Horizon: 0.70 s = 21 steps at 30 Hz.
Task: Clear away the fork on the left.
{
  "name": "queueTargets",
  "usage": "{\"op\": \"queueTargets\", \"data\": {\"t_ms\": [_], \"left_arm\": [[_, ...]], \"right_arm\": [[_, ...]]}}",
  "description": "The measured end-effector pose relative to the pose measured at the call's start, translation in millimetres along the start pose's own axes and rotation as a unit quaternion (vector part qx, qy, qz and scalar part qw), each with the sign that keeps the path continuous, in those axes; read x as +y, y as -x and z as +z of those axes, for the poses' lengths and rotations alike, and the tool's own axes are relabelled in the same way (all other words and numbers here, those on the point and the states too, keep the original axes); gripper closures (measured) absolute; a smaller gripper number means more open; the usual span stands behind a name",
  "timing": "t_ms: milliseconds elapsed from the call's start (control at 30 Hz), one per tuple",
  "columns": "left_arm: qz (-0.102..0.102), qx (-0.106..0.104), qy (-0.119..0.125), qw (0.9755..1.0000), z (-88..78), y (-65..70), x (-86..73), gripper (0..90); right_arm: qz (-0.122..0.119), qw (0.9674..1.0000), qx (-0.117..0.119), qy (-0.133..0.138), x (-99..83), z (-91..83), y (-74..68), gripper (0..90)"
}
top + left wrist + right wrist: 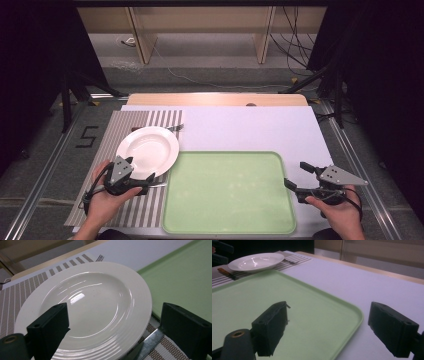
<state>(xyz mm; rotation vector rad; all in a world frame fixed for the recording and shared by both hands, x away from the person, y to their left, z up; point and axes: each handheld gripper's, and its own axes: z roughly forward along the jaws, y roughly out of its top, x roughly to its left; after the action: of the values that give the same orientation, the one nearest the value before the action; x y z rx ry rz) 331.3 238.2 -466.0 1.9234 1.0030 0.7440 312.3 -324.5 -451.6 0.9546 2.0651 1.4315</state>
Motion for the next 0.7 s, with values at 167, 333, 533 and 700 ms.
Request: {"op": "queueTargets", "data": {"t_ms": [167, 333, 533, 700], "left_arm": [[0.0, 0.0, -0.001, 1.0, -0.4, 0.0, -0.2, 9.0], [-0.007, 0.0, 0.002, 1.0, -1.3, -0.3, 2.1, 11.3], [-0.021, 0.007, 0.007, 0.9997, 3.6, -0.5, 24.1, 30.1], [-0.034, 0.006, -0.01, 0.9994, 30.7, -3.2, 58.6, 69.9]], "right_arm": [[-0.001, 1.0, 0.0, -0.001, 0.3, -0.6, -0.5, 17.0], [-0.001, 1.0, -0.002, -0.001, 0.5, -0.7, -0.4, 17.0], [0.0, 1.0, 0.0, -0.002, 0.5, 1.1, -0.5, 18.0], [-0.002, 1.0, 0.003, -0.005, 0.9, 2.3, -1.6, 18.7]]}}
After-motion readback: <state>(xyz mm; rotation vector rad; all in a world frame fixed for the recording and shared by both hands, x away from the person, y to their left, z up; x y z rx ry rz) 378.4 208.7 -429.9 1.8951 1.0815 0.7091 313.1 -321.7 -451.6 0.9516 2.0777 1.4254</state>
